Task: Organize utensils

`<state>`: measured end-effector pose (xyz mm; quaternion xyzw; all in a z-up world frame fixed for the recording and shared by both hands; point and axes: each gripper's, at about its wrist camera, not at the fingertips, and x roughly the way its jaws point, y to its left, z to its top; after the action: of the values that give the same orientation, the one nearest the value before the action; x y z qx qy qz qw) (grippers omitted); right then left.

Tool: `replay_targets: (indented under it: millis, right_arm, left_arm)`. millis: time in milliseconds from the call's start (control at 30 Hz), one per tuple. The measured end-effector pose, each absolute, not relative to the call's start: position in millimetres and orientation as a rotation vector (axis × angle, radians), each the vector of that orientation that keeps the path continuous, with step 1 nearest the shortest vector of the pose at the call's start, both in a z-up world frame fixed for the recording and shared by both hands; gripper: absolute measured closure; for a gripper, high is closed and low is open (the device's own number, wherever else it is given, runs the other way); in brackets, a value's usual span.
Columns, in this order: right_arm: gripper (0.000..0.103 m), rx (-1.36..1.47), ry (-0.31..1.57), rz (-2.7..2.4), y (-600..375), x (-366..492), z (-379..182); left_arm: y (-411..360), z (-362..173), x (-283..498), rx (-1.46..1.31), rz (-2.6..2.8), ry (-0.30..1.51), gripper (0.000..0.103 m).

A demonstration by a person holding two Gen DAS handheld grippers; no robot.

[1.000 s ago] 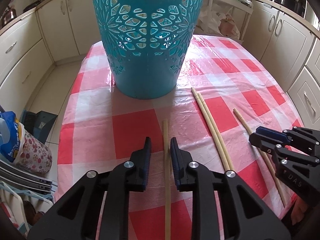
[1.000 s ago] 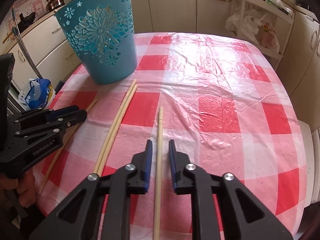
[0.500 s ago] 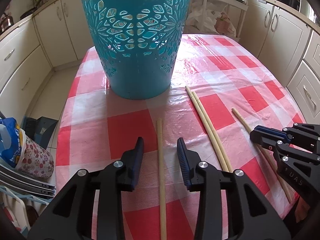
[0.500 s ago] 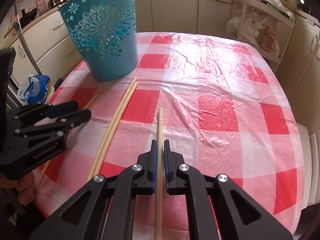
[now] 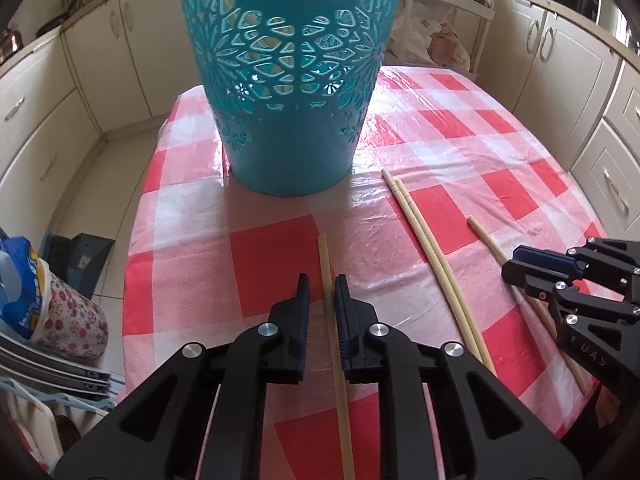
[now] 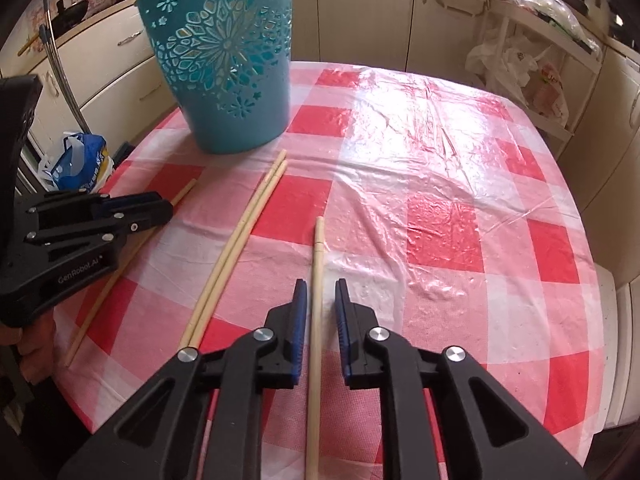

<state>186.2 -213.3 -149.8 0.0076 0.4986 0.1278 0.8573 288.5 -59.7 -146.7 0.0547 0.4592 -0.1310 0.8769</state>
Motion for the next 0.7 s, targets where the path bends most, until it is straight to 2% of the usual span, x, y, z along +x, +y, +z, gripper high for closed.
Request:
replay_targets:
  millis: [67,133,267,433,567,700]
  right_arm:
    - [0.097,0.024,1.047,0.275,-215,187,-151]
    - [0.097,0.043,1.048,0.280,-217,186,-149]
    - [0.096,0.050,1.070,0.283,-221,187,-151]
    - [0.097,-0.025,1.046,0.286,-212,184,-149]
    - [0.097,0.143,1.041,0.307,-231,185,-153]
    - [0.097,0.270,1.043,0.321,-246,190,-158]
  left_arm:
    - [-64,-147,288,0.139,-0.270,0.950,0.091]
    - [-62,-146,289,0.119,-0.282,0.963,0.098]
    - [-54,-146,291,0.093,-0.291,0.987,0.098]
    - [-67,-147,290,0.214,-0.290,0.983,0.097]
    - [-62,-139,290,0.190,-0.337,0.987,0.099]
    - [-49,-105,278,0.099,-0.411,0.885,0.099]
